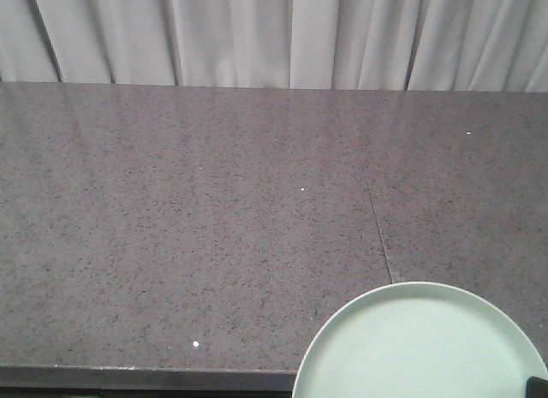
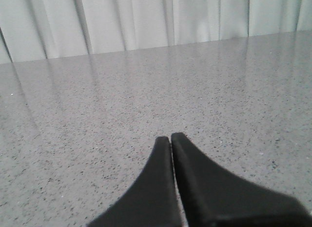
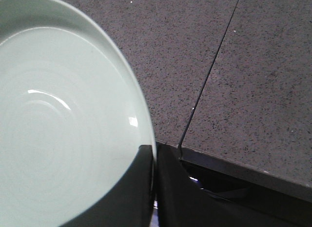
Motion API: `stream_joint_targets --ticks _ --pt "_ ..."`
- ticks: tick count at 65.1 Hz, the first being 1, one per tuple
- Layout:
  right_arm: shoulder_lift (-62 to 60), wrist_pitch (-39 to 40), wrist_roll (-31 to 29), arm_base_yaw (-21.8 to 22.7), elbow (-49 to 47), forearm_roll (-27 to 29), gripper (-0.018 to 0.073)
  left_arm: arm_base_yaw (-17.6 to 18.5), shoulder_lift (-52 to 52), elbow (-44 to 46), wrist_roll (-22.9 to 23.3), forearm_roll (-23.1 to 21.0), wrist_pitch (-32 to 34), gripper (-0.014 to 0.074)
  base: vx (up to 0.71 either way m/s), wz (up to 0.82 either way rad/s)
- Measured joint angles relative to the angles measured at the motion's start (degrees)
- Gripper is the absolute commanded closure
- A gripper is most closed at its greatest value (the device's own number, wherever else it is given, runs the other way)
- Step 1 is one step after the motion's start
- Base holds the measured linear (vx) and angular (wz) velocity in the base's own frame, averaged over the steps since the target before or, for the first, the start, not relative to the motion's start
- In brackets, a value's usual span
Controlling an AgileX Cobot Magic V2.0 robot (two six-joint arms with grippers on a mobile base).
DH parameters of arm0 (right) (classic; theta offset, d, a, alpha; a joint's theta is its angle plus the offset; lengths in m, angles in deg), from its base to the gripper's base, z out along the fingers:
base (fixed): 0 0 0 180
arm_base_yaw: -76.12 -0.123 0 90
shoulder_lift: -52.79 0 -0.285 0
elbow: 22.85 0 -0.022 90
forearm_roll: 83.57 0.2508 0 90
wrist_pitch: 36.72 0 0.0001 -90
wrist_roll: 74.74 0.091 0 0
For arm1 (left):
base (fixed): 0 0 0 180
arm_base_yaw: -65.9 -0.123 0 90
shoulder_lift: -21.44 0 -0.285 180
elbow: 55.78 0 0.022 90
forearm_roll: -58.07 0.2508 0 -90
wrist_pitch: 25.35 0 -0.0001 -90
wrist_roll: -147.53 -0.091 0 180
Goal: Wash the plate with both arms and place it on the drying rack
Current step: 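Drive the base away from the counter holding the plate in the right gripper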
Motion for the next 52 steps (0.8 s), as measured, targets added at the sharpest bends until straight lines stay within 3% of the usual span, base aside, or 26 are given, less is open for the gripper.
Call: stream_joint_targets --ticks 25,52 --pt "0.0 -0.44 0.0 0.0 0.0 0.0 0.0564 0.0 0.0 0.0 0.0 0.0 0.0 0.0603 -0.07 0.26" --pt "0.0 -0.44 0.0 0.0 0.0 0.0 0.0564 0.0 0.0 0.0 0.0 0.0 0.0 0.0603 -0.12 0.48"
